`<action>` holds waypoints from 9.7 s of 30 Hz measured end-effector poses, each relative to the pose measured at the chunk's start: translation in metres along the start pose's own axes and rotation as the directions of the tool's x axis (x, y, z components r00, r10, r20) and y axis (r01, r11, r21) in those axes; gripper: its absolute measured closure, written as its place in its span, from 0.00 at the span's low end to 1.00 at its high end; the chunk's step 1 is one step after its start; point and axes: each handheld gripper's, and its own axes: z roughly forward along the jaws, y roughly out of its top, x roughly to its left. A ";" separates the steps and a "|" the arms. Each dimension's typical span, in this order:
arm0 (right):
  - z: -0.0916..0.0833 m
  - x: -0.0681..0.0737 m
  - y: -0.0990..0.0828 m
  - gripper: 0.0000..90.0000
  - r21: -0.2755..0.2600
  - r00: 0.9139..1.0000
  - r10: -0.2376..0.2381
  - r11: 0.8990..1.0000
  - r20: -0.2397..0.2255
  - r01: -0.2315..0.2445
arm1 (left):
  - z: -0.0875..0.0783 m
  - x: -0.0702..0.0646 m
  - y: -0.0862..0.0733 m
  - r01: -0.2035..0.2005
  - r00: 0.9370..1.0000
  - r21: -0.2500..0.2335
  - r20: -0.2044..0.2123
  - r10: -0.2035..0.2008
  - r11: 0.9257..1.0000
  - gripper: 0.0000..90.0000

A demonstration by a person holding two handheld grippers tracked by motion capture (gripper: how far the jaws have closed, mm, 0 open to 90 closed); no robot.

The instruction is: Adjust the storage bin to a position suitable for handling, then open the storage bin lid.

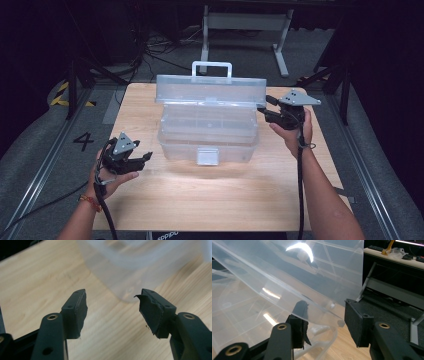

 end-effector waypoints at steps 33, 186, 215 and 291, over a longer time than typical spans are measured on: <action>0.027 -0.016 0.028 0.76 -0.051 0.993 0.070 0.997 0.096 -0.065 | 0.031 -0.005 -0.059 0.062 0.990 0.078 0.123 -0.071 0.995 0.27; 0.147 -0.097 0.062 0.84 0.126 0.965 0.196 0.968 0.175 -0.219 | 0.029 -0.005 -0.061 0.071 0.990 0.082 0.115 -0.081 0.994 0.26; 0.152 -0.090 0.067 0.82 0.146 0.973 0.121 0.978 0.195 -0.151 | 0.028 -0.005 -0.061 0.068 0.990 0.082 0.117 -0.077 0.994 0.26; -0.022 -0.006 0.007 0.35 0.249 0.994 -0.107 0.963 0.013 0.101 | 0.029 -0.005 -0.061 0.061 0.992 0.075 0.109 -0.069 0.995 0.25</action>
